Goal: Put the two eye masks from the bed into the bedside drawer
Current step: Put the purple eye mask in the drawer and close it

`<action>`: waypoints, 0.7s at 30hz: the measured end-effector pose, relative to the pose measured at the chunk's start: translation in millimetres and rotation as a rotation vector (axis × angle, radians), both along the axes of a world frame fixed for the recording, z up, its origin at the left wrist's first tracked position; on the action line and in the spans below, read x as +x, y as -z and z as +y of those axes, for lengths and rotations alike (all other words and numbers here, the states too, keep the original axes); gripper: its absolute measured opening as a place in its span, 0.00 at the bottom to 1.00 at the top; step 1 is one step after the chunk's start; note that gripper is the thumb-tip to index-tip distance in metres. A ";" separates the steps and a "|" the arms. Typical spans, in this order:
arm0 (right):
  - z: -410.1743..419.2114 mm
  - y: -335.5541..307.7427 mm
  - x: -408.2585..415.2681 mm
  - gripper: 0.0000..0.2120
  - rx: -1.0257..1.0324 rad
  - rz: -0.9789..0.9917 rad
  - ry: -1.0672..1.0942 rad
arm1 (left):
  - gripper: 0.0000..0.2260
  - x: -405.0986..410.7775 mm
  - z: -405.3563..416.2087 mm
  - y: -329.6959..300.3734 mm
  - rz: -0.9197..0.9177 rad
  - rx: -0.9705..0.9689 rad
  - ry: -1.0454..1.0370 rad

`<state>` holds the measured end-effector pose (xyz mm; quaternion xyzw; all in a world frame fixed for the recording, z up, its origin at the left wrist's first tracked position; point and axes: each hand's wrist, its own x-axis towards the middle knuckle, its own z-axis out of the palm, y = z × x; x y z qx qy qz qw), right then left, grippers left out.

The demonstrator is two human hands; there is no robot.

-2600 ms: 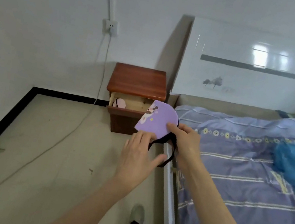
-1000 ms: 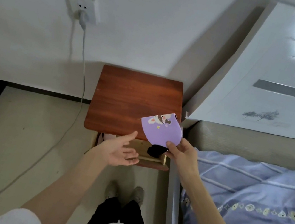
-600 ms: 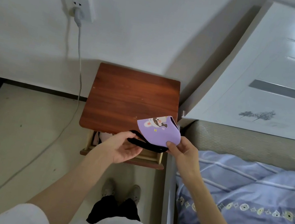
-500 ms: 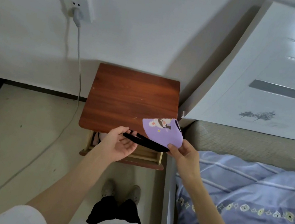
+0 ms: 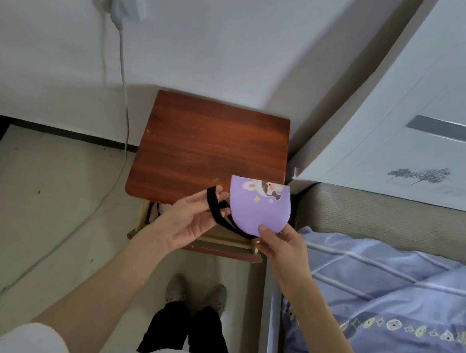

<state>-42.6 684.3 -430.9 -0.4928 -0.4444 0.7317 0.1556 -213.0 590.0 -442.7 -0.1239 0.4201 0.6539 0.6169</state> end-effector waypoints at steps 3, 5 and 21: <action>2.2 10.3 5.7 0.10 0.023 -0.082 -0.112 | 0.10 -7.6 2.9 -0.8 0.348 -0.070 0.295; 3.7 18.7 7.2 0.13 0.031 -0.144 -0.227 | 0.09 -7.9 5.2 2.2 0.559 -0.140 0.381; 9.2 201.8 -5.5 0.07 -0.045 -0.476 -0.299 | 0.06 15.9 4.6 190.9 0.599 -0.454 0.365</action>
